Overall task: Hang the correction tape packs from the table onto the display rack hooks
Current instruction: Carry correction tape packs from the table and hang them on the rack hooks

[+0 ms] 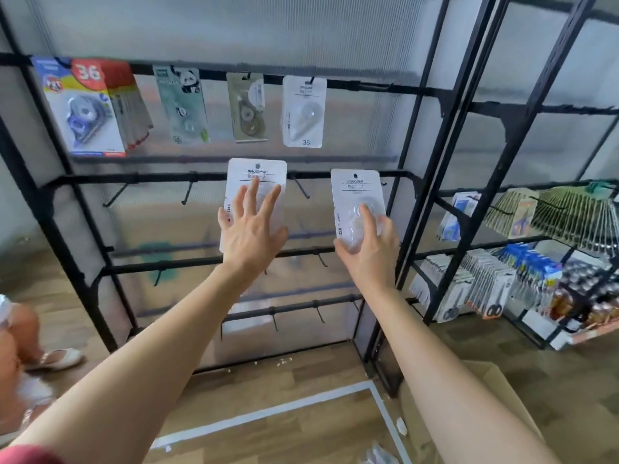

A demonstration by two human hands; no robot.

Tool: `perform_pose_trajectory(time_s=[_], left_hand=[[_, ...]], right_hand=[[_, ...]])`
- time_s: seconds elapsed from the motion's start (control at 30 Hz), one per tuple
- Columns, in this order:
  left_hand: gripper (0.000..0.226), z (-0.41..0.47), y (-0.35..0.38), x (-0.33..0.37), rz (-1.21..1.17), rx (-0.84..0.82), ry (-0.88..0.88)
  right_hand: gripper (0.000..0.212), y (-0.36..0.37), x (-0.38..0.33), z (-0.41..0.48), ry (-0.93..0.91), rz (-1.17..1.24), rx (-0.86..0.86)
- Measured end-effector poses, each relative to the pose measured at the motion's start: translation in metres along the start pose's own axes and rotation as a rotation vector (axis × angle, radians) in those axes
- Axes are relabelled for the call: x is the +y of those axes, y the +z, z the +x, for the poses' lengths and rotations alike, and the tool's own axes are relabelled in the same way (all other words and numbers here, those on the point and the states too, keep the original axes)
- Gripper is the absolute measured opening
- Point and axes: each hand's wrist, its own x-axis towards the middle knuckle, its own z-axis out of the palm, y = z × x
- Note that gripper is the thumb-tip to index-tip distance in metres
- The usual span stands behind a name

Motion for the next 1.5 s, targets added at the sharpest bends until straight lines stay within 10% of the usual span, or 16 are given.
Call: perform_pose_trajectory(time_s=[0.53, 1.5], left_hand=[[0.073, 0.200, 0.056, 0.087, 0.142, 0.103, -0.003], [0.073, 0.306, 0.085, 0.076, 0.196, 0.078, -0.019]], right_hand=[[0.075, 0.063, 0.107, 0.189, -0.113, 0.123, -0.028], [0.077, 0.116, 0.096, 0.245, -0.109, 0.187, 0.014]])
